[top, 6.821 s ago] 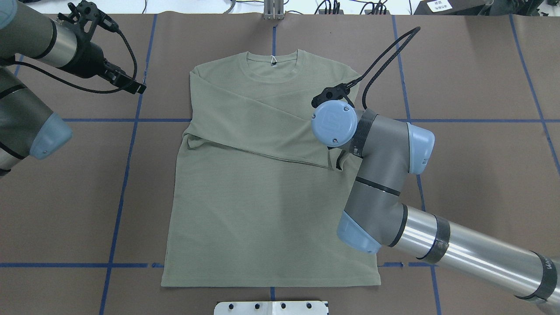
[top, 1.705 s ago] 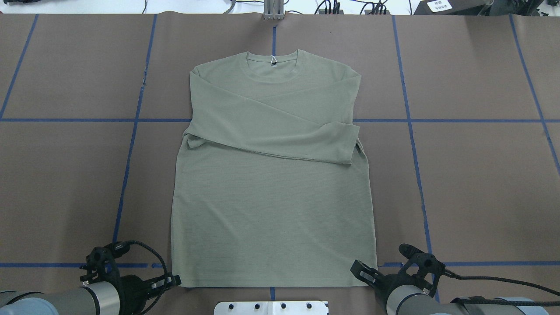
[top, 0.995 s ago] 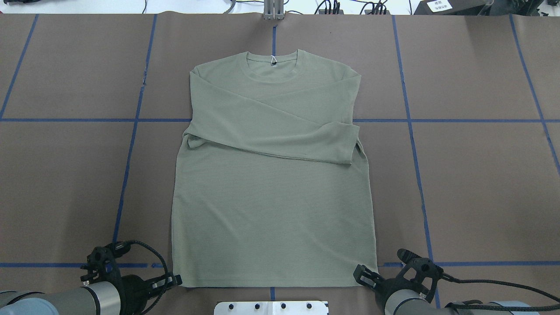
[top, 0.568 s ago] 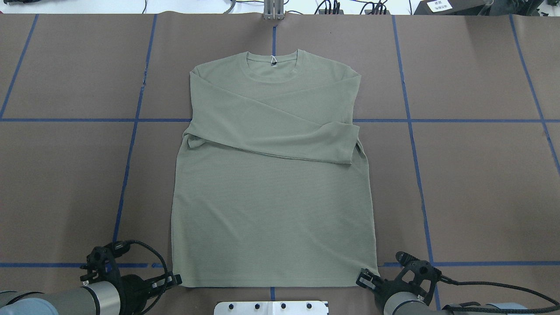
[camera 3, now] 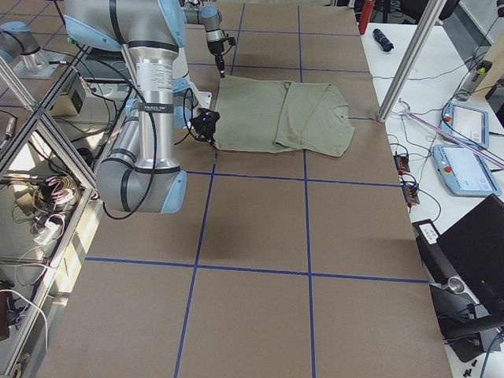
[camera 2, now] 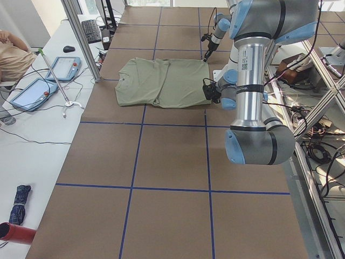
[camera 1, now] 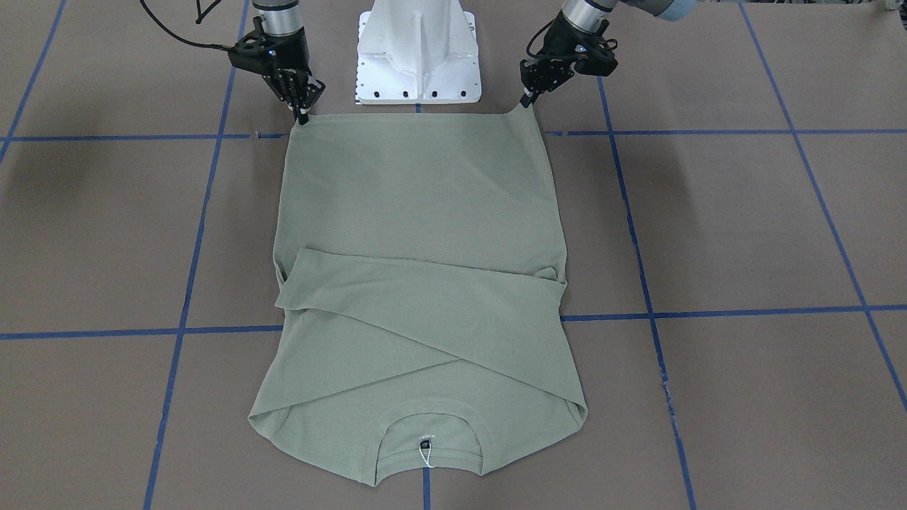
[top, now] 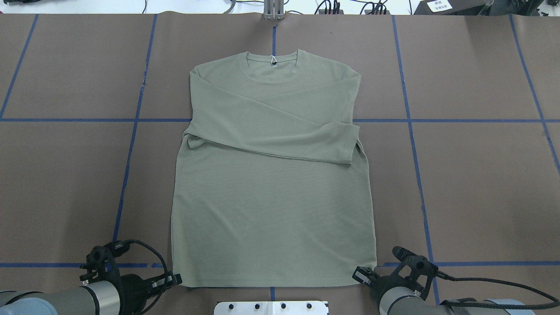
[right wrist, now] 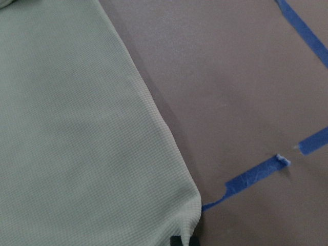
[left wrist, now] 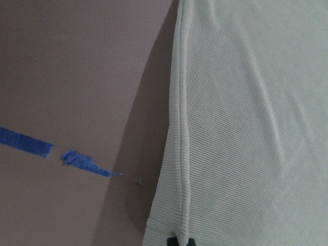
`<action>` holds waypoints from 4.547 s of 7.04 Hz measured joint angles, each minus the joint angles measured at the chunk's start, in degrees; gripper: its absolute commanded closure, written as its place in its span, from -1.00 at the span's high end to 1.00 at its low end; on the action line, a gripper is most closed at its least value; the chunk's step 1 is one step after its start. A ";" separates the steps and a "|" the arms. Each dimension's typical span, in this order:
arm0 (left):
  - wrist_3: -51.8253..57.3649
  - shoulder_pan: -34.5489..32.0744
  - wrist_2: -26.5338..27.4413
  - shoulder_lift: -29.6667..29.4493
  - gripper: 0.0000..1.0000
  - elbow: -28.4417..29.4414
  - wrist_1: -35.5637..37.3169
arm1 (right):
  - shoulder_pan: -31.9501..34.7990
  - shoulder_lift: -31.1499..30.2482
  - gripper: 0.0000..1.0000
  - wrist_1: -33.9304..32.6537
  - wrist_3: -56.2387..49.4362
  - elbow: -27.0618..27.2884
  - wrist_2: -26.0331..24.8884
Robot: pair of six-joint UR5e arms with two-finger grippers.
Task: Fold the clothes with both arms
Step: 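Move both grippers to the hem corners nearest the robot and grasp, then lift the hem with both grippers and fold it toward the collar, then lay the hem down near the collar and release with both grippers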
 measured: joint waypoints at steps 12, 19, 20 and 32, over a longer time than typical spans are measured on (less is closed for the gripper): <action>42.76 -42.07 -25.01 -24.87 -1.00 0.83 34.02 | 39.14 26.05 -1.00 -19.70 -39.24 -6.87 26.65; 46.66 -45.68 -20.49 -37.27 -1.00 34.73 19.97 | 47.17 38.92 -1.00 0.23 -44.55 -41.10 28.06; 46.82 -45.63 -20.06 -37.67 -1.00 36.28 19.10 | 47.89 40.00 -1.00 0.92 -45.55 -43.58 28.58; 40.27 -34.18 -21.87 -19.06 0.50 15.23 10.80 | 49.45 37.76 1.00 1.79 -54.47 -41.15 33.34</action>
